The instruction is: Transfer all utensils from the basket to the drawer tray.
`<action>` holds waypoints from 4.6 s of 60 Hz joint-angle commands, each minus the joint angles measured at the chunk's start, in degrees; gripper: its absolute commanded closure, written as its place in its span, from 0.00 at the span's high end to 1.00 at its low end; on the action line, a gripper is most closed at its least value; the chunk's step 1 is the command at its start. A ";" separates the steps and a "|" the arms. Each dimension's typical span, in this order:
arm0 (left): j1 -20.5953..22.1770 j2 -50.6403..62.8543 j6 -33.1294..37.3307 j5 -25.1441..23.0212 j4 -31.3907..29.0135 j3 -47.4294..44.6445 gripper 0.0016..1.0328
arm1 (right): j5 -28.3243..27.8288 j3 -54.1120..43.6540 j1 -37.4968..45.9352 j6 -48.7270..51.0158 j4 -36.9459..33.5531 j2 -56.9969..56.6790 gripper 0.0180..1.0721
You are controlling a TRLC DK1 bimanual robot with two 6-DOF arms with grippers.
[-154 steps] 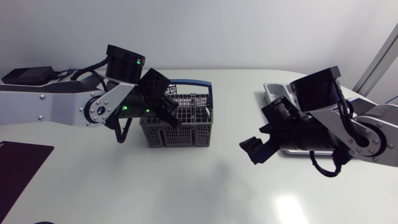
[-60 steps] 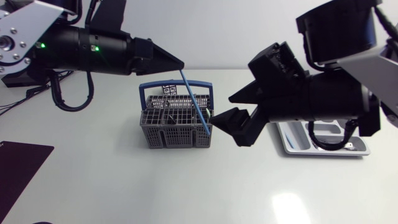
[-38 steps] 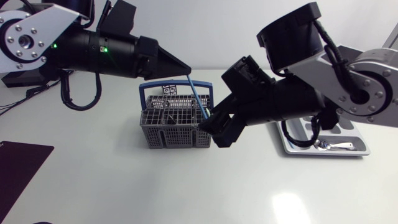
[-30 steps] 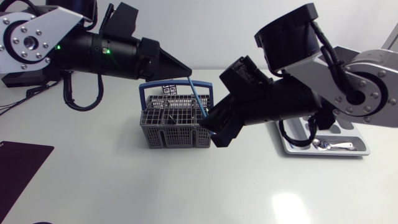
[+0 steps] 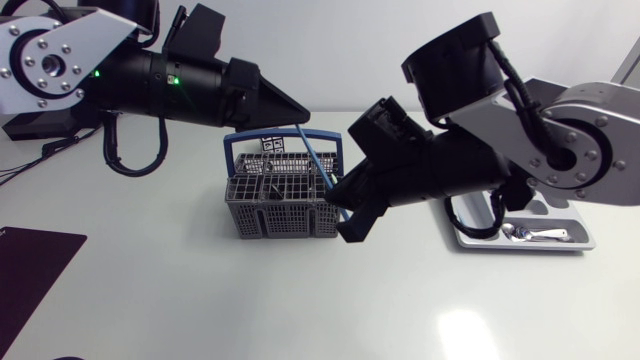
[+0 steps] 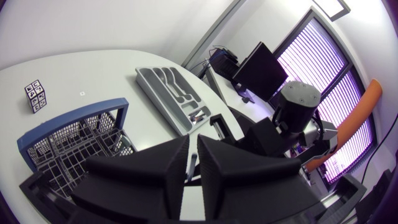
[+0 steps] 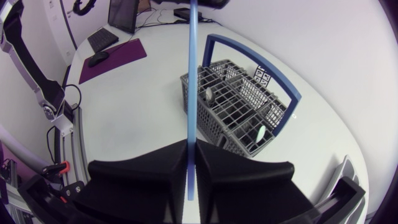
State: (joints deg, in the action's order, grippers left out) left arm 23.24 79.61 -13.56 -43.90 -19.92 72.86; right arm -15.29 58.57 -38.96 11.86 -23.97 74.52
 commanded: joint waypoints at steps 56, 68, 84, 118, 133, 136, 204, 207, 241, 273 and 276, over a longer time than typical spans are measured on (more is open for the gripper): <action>-4.96 -4.99 40.19 20.17 -9.34 -0.35 0.64 | -7.47 -2.05 44.50 2.82 -2.31 3.53 0.06; 2.07 -5.52 51.97 29.31 -9.34 -5.45 0.64 | -3.78 0.50 48.36 2.03 -0.82 13.37 0.06; 6.81 -5.43 66.74 36.34 -8.82 -10.55 0.64 | -0.53 4.63 50.65 0.80 -0.73 23.65 0.08; 5.85 -1.48 89.68 39.42 -3.19 -15.03 0.63 | 3.69 1.82 45.90 2.03 0.68 23.56 0.87; 5.06 2.92 96.36 40.65 -0.20 -13.36 0.63 | 4.65 -1.17 39.14 2.38 0.50 17.24 0.87; 4.97 4.15 97.67 40.65 -0.03 -12.57 0.57 | 5.36 -1.44 37.55 2.21 0.50 16.27 0.87; 5.06 8.98 106.73 40.65 5.07 -7.21 0.03 | 7.38 -7.24 31.31 3.35 3.05 12.40 0.87; 5.14 8.36 106.73 40.65 4.89 -7.03 0.03 | 7.38 -7.41 31.31 3.44 3.05 12.14 0.87; 6.55 0.37 101.72 39.07 -3.98 -2.90 0.03 | 7.38 -9.61 29.38 3.17 1.82 6.60 0.87; 9.63 -5.35 68.32 37.84 -17.43 8.88 0.03 | 6.94 -10.67 26.04 2.82 -3.28 -7.46 0.87; 10.42 -5.26 63.04 38.36 -18.40 9.14 0.03 | 6.85 -10.58 24.72 2.21 -3.63 -9.04 0.87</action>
State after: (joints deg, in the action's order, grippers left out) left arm 32.36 74.74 58.63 -5.67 -36.53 80.29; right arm -8.49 49.36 -12.58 14.17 -26.41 67.88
